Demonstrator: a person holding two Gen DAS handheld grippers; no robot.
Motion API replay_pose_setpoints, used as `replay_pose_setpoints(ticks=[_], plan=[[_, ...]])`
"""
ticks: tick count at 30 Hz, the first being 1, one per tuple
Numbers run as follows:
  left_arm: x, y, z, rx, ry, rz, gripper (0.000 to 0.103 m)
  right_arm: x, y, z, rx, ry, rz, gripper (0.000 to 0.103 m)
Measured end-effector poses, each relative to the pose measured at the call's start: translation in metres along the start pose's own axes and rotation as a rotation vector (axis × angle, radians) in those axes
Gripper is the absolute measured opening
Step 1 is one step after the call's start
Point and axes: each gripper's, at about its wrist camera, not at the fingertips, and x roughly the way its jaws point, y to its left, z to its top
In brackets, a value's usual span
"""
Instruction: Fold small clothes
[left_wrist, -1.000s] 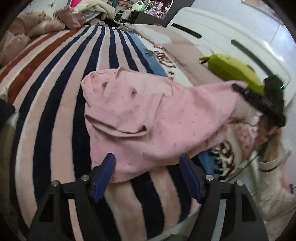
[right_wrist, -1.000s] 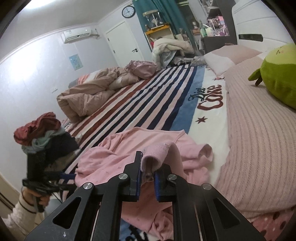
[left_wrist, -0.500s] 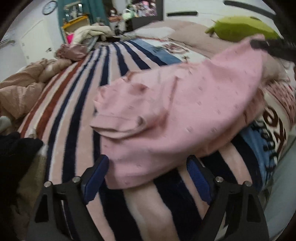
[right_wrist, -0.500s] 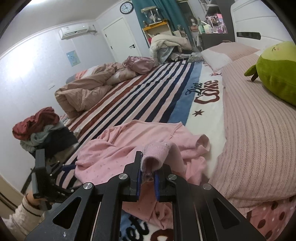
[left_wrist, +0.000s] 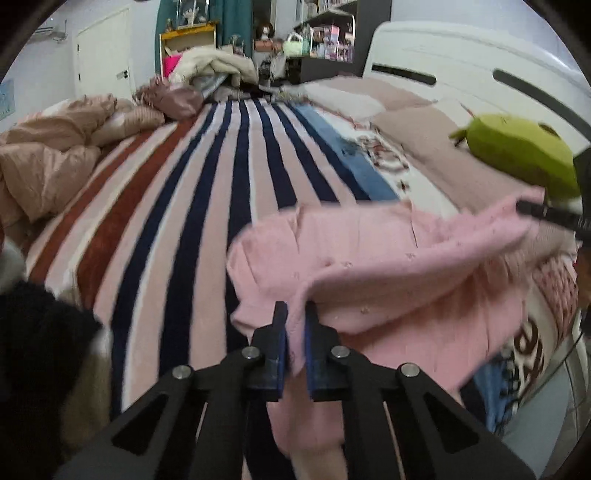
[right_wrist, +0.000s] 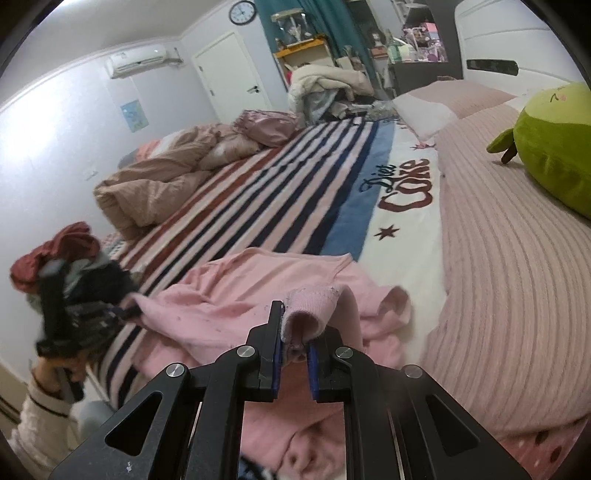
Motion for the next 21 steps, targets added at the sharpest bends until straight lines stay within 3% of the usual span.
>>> replay_pose_setpoints(ticks=[7, 9, 11, 12, 14, 18, 21], plan=[[0.05, 0.021, 0.077, -0.008, -0.011, 0.055, 0.009, 0.054, -0.023, 0.041, 0.056, 0.055, -0.085, 0.006], [0.078, 0.027, 0.092, -0.022, 0.005, 0.086, 0.018, 0.078, -0.031, 0.05, 0.073, 0.096, -0.124, 0.007], [0.101, 0.034, 0.101, -0.06, 0.016, 0.113, 0.044, 0.104, -0.035, 0.055, 0.045, 0.165, -0.185, 0.016], [0.111, 0.04, 0.105, -0.093, 0.019, 0.123, 0.05, 0.111, -0.037, 0.056, 0.03, 0.182, -0.211, 0.022], [0.116, 0.048, 0.105, -0.129, 0.021, 0.121, 0.057, 0.115, -0.04, 0.057, 0.002, 0.18, -0.254, 0.048], [0.101, 0.058, 0.091, -0.171, 0.035, 0.033, 0.067, 0.093, -0.048, 0.056, 0.014, 0.133, -0.247, 0.054], [0.082, 0.045, 0.063, -0.115, 0.086, -0.041, 0.07, 0.066, -0.047, 0.04, 0.043, 0.12, -0.157, 0.056]])
